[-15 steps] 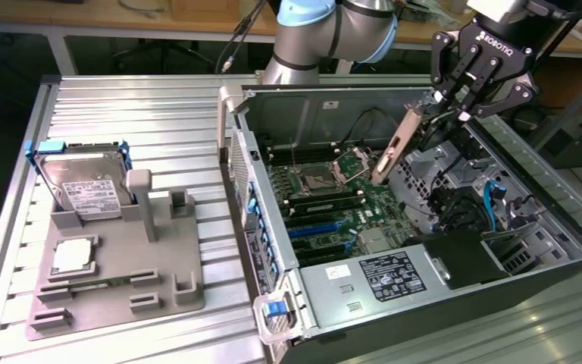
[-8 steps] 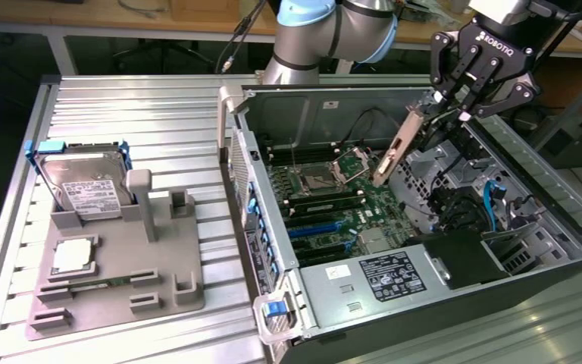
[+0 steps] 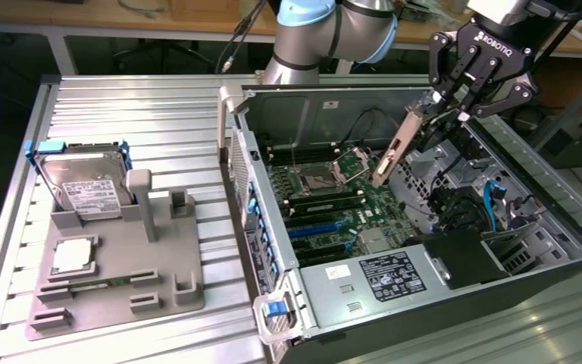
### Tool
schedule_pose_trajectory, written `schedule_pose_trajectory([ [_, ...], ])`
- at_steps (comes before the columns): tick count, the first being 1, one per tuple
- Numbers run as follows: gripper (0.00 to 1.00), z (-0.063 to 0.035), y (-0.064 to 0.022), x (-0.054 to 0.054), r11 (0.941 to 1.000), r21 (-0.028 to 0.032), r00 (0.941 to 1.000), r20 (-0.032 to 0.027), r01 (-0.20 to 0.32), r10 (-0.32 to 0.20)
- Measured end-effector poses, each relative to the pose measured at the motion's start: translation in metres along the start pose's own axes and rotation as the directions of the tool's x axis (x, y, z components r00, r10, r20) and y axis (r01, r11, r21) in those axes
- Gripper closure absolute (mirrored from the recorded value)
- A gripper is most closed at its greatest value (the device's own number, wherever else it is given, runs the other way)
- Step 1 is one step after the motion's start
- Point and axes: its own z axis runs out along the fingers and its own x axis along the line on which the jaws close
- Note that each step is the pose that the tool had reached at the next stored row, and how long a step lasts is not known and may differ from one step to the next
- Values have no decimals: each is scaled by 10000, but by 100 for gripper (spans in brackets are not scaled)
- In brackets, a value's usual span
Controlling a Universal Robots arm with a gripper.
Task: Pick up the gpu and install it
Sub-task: 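Insert the gpu into the slot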
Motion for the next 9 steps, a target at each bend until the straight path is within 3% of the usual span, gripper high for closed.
schedule_pose_trajectory([
  [4,73,15,0,1,9974,23,9974,27,-719,719],
  [9,73,57,4,0,9921,38,9921,46,-1253,1253],
])
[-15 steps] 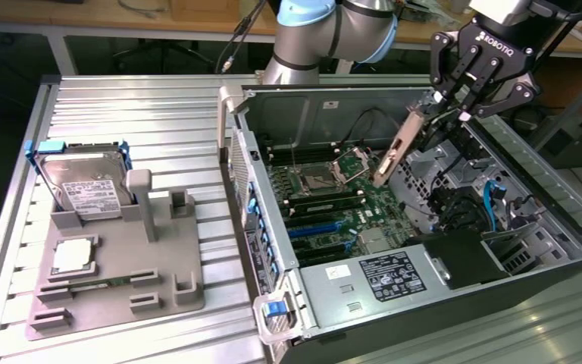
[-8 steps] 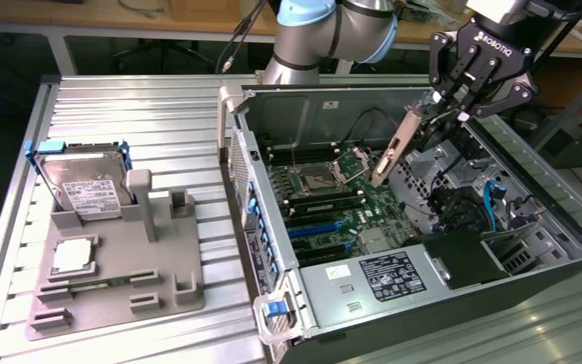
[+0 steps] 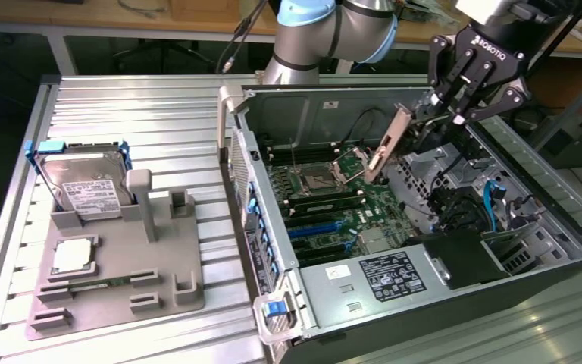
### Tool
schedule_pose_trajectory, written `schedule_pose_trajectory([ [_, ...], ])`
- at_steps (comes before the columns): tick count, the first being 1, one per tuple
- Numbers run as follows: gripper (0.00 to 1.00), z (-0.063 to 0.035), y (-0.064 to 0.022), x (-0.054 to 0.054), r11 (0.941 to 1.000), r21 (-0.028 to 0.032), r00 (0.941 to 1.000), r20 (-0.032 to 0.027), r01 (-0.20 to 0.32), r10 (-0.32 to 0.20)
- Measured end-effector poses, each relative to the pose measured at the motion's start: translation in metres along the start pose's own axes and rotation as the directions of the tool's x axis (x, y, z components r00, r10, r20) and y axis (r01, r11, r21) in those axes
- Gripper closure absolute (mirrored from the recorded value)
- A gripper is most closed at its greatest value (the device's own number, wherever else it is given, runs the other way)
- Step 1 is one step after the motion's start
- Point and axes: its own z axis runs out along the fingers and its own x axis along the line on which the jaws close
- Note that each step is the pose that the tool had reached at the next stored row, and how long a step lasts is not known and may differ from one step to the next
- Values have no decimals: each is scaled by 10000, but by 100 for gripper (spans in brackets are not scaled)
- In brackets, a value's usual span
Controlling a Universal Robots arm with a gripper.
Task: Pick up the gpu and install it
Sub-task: 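Insert the gpu into the slot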
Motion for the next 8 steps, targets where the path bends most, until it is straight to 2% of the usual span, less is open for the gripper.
schedule_pose_trajectory([
  [2,73,14,21,-5,9999,4,9999,5,-134,134],
  [5,73,21,139,-35,9998,11,9998,6,-185,185],
  [8,73,24,172,-45,9995,14,9995,9,-311,311],
])
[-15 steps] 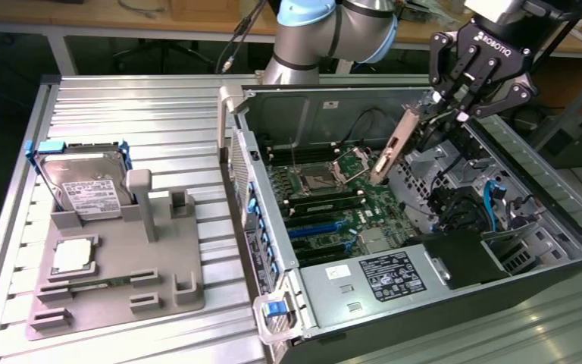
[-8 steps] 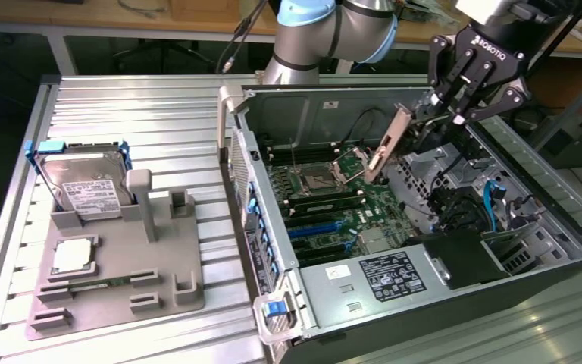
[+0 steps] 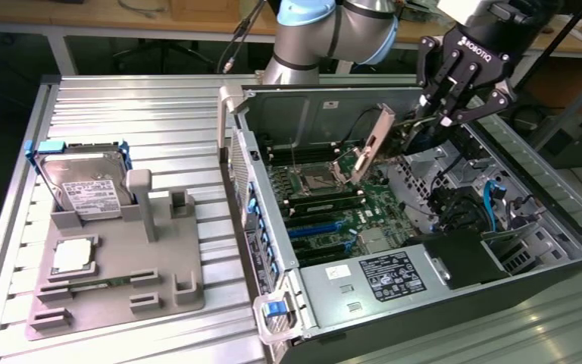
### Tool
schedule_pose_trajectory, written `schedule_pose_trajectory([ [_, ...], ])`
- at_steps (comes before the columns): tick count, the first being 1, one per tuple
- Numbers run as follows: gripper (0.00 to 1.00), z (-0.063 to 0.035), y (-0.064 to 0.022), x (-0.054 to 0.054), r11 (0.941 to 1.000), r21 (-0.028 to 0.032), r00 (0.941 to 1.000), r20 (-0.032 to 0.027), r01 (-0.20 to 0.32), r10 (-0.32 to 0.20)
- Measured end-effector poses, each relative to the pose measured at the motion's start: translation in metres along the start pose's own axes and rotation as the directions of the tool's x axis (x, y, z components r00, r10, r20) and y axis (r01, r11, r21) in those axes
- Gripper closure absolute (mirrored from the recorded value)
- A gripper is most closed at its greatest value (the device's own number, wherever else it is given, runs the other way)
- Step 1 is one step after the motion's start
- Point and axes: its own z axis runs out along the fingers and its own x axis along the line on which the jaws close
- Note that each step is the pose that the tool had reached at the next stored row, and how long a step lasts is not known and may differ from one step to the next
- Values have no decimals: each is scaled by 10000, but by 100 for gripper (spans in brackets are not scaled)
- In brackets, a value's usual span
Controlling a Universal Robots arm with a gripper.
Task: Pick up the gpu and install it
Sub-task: 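Insert the gpu into the slot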
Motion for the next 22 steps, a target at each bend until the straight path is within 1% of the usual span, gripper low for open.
schedule_pose_trajectory([
  [5,73,5,17,-4,9988,15,9988,17,-496,496],
  [14,73,13,48,-11,9928,35,9928,42,-1196,1196],
  [19,73,16,103,-23,9908,40,9908,50,-1351,1351],
  [22,73,16,104,-23,9908,40,9908,49,-1353,1353],
])
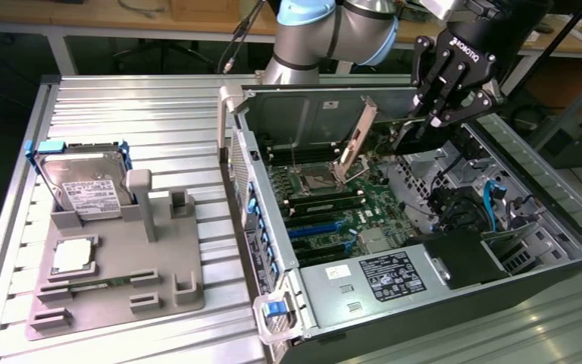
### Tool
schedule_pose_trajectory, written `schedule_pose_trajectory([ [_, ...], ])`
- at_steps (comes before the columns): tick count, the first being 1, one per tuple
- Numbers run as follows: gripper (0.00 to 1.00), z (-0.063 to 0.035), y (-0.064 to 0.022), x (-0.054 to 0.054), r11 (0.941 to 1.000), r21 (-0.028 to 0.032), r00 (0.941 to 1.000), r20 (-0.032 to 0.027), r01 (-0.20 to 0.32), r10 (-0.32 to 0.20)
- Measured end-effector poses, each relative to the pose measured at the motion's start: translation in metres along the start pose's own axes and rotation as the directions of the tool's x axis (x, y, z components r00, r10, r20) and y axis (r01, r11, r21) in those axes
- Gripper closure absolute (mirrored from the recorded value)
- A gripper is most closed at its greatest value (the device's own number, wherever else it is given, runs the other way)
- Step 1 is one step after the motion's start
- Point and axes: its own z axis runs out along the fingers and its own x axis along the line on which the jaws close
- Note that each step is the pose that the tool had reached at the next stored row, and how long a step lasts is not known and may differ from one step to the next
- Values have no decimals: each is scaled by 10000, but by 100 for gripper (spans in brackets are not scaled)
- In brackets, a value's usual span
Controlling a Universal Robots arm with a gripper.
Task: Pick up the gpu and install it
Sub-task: 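Insert the gpu into the slot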
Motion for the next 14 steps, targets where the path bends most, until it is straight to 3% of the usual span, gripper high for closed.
schedule_pose_trajectory([
  [8,73,1,12,-1,10000,0,10000,0,-2,2],
  [14,73,7,104,-9,10000,7,10000,-2,-1,1],
])
